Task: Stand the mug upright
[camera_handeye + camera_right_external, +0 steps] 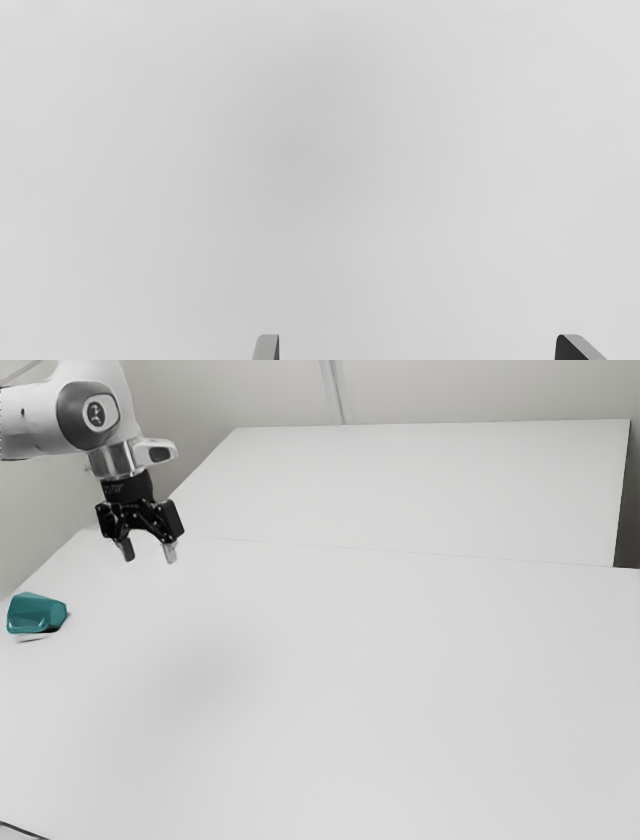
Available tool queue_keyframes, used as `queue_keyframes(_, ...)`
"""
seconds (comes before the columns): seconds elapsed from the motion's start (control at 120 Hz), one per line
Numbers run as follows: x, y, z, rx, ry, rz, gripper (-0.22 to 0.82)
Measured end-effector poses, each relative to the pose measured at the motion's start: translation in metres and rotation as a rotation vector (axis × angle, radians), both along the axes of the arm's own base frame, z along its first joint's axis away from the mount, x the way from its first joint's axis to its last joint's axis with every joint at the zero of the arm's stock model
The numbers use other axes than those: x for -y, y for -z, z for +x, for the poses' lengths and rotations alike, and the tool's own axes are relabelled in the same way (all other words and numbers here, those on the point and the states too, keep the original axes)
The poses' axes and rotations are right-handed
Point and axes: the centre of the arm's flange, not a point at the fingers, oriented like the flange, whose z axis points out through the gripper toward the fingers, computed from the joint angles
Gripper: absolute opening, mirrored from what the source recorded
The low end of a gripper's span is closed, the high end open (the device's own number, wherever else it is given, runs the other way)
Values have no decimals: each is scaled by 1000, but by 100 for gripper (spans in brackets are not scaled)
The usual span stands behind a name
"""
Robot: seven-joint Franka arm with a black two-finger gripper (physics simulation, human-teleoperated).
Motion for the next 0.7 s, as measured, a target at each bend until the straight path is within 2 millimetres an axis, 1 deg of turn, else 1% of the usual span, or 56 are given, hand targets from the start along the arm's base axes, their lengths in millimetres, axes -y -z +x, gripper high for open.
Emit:
queue_keyframes(0.058,4,-6,6,56,20,8,60)
queue_keyframes(0.108,-1,-8,10,93,22,13,60)
queue_keyframes(0.15,-15,0,10,112,1,14,60)
queue_keyframes(0.183,-35,10,7,128,-33,11,60)
queue_keyframes(0.225,-70,22,1,154,-100,-10,60)
queue_keyframes(0.267,-118,35,-8,179,-193,-44,60)
queue_keyframes(0.308,-170,47,-22,209,-291,-87,60)
queue_keyframes(0.342,-202,53,-33,241,-345,-120,60)
queue_keyframes(0.375,-223,57,-40,278,-371,-152,60)
queue_keyframes(0.408,-242,66,-44,313,-390,-201,60)
queue_keyframes(0.433,-259,77,-49,340,-410,-244,60)
queue_keyframes(0.475,-297,95,-64,393,-451,-317,60)
queue_keyframes(0.517,-333,108,-74,461,-471,-377,60)
queue_keyframes(0.55,-359,114,-79,520,-469,-411,60)
queue_keyframes(0.6,-392,118,-85,598,-449,-437,60)
queue_keyframes(0.642,-421,125,-101,647,-438,-448,60)
queue_keyframes(0.7,-459,133,-128,704,-411,-449,60)
